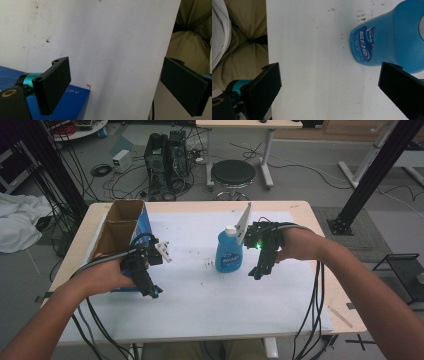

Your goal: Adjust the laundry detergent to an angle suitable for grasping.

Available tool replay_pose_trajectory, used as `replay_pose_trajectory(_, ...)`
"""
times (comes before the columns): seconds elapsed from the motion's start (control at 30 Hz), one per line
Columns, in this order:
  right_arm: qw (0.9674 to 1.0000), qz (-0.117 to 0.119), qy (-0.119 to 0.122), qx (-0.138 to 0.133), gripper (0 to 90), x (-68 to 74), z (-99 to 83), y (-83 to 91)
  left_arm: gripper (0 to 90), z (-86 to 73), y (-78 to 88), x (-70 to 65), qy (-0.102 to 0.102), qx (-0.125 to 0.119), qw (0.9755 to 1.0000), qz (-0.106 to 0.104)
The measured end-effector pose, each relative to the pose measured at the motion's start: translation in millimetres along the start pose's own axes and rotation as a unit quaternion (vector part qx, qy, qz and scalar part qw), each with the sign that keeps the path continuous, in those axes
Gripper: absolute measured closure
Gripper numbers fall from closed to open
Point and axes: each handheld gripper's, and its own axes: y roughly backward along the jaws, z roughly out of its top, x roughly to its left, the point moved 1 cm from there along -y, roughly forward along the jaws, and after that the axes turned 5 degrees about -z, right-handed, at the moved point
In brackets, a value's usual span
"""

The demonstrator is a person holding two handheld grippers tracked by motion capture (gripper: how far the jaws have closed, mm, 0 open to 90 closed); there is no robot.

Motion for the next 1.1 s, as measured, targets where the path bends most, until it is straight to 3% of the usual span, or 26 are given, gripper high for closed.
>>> replay_pose_trajectory(0.07,1.0,0.002,0.002,0.0,3.6,0.0,0.1,-0.3,9.6,0.8,1.8,1.9,-0.013,0.009,0.9999,0.002)
replay_pose_trajectory(0.13,1.0,0.001,0.003,0.001,3.6,0.0,0.1,-0.2,9.6,1.1,1.8,2.0,-0.013,0.01,0.9999,0.002)
replay_pose_trajectory(0.17,1.0,0.001,0.0,0.0,3.6,-0.1,-0.1,-0.4,9.6,1.2,0.1,0.7,-0.003,0.0,1.0,0.0)
replay_pose_trajectory(0.23,1.0,0.002,-0.003,0.001,3.6,0.0,-0.2,0.1,9.6,1.5,1.8,2.9,-0.016,0.016,0.9997,-0.001)
replay_pose_trajectory(0.53,1.0,-0.001,-0.005,-0.002,3.6,1.6,-3.0,2.8,9.6,4.1,0.3,1.9,-0.003,0.003,1.0,0.0)
replay_pose_trajectory(0.57,1.0,-0.001,0.004,-0.002,3.6,1.0,-3.6,3.4,9.6,4.3,1.3,1.4,-0.007,0.007,1.0,0.002)
replay_pose_trajectory(0.7,0.9999,-0.002,-0.01,-0.006,3.6,4.1,-4.9,5.4,9.5,4.3,4.1,0.2,-0.013,0.016,0.9998,0.005)
replay_pose_trajectory(0.77,0.9999,-0.003,-0.011,-0.007,3.7,4.9,-5.9,6.9,9.5,4.3,2.8,-2.1,0.002,0.001,1.0,0.005)
replay_pose_trajectory(0.83,0.9999,-0.005,-0.011,-0.008,3.7,5.3,-6.5,7.7,9.5,4.8,4.1,-1.9,-0.01,0.012,0.9998,0.008)
replay_pose_trajectory(0.97,0.9999,-0.004,-0.01,-0.008,3.7,5.9,-6.8,7.6,9.6,5.2,4.6,-2.0,-0.009,0.013,0.9998,0.008)
replay_pose_trajectory(1.0,0.9999,-0.004,-0.009,-0.007,3.6,5.9,-6.7,7.9,9.6,5.3,3.0,-3.8,0.004,0.0,1.0,0.007)
replay_pose_trajectory(1.1,0.9999,-0.005,-0.008,-0.007,3.6,5.8,-6.8,8.0,9.6,6.4,3.5,-2.6,-0.002,0.007,0.9999,0.01)
